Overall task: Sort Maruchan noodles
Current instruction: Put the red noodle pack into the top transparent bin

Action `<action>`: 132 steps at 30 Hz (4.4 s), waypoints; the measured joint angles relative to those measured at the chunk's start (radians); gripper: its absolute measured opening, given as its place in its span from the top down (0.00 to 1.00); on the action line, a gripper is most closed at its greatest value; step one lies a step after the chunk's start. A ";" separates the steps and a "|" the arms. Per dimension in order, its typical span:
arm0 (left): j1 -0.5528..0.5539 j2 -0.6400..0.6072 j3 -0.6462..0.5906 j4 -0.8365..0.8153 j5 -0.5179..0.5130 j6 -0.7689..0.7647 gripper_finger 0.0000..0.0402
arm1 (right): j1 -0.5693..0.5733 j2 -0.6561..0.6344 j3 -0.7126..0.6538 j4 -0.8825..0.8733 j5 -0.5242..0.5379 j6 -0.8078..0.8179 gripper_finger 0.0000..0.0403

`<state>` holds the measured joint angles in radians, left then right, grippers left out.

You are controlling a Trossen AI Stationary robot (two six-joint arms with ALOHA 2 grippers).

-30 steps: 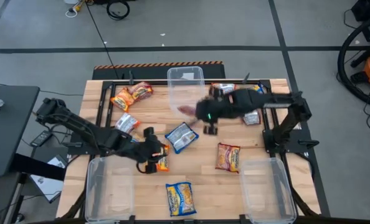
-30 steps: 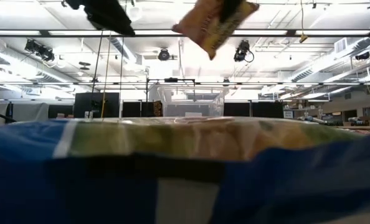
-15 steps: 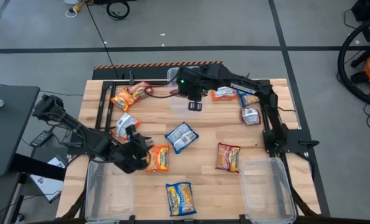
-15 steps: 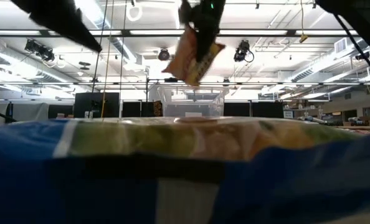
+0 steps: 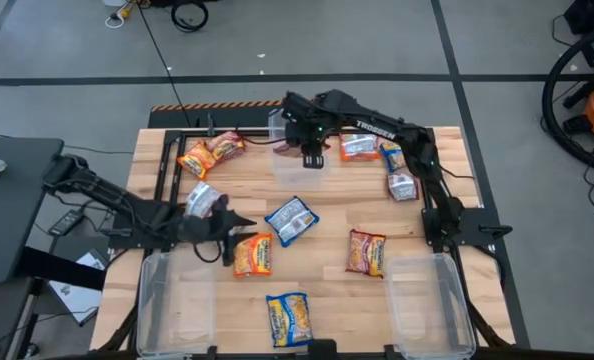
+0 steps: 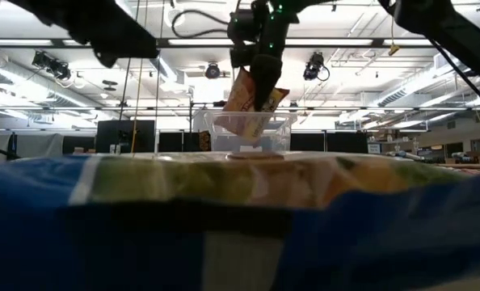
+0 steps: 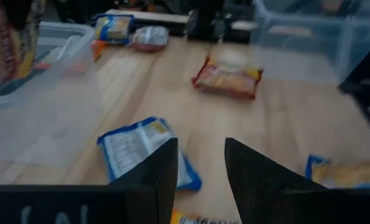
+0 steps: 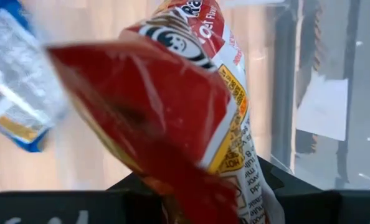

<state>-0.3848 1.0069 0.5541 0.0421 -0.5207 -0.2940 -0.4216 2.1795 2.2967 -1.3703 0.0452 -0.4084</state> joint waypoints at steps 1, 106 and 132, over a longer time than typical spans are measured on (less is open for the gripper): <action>0.018 0.000 0.000 0.003 0.015 0.000 0.66 | -0.009 0.008 0.000 -0.008 -0.007 -0.006 0.68; 0.338 0.004 0.000 -0.040 0.141 0.021 0.66 | 0.022 0.093 -0.075 0.011 -0.267 -0.005 0.72; 0.337 0.003 0.000 -0.039 0.163 0.018 0.66 | 0.053 -0.032 -0.075 0.037 -0.191 0.025 0.56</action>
<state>-0.0475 1.0104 0.5545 0.0036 -0.3576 -0.2756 -0.3688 2.1479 2.2215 -1.3337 -0.1457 -0.3831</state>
